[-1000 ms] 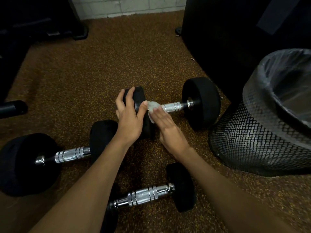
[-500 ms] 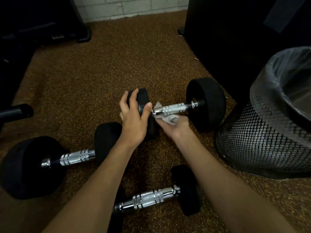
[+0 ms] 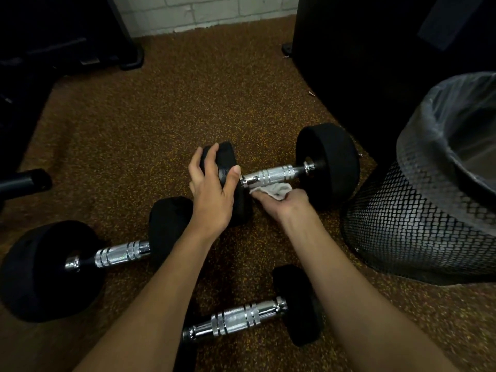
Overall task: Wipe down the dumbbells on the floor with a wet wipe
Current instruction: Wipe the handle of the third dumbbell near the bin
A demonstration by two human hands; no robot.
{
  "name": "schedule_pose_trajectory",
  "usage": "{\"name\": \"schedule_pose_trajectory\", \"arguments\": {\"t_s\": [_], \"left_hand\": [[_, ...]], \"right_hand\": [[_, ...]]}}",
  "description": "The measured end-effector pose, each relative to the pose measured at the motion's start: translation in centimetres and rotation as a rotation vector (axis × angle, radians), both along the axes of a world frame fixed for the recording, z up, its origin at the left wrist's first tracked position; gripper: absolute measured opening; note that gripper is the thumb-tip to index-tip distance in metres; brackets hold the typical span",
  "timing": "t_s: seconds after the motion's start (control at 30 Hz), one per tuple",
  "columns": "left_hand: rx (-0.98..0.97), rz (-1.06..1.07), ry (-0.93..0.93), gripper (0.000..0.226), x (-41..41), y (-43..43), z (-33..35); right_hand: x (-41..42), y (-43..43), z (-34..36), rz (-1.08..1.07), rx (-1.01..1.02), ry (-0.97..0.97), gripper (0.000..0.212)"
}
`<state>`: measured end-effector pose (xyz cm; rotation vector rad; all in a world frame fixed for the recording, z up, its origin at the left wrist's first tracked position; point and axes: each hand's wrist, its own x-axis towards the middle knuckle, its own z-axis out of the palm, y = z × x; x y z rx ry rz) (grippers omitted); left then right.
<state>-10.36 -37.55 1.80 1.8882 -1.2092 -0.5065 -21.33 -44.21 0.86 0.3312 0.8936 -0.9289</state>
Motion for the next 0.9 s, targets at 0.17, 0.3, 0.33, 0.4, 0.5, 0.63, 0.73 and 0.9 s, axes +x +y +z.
{"name": "schedule_pose_trajectory", "arguments": {"t_s": [0.17,0.3,0.33,0.4,0.5,0.63,0.73,0.9], "left_hand": [[0.004,0.006,-0.01,0.056,0.0,-0.1,0.0],[0.01,0.015,-0.015,0.056,0.0,-0.2,0.0],[0.01,0.014,-0.013,0.056,0.0,-0.2,0.1],[0.009,0.011,-0.007,0.056,0.0,-0.1,0.1],[0.003,0.008,0.003,0.056,0.0,0.0,0.1],[0.005,0.0,0.016,0.056,-0.1,0.1,0.2],[0.018,0.009,0.015,0.056,0.0,0.0,0.3],[0.019,-0.003,0.026,0.056,0.0,0.1,0.4]], "right_hand": [[3.5,-0.3,-0.6,-0.163,0.03,0.045,0.048],[3.9,-0.2,-0.8,-0.066,0.003,0.067,0.047],[3.4,-0.2,-0.6,-0.011,-0.012,0.057,0.047],[1.9,-0.1,0.1,0.097,-0.046,0.045,0.047],[-0.9,-1.1,0.6,0.107,-0.012,0.009,0.048],[-2.2,-2.8,-0.4,0.026,0.006,0.055,0.049],[-1.7,-3.0,-0.4,-0.042,-0.015,0.198,0.044],[-1.9,-3.9,-0.7,-0.088,0.012,0.441,0.035]]}}
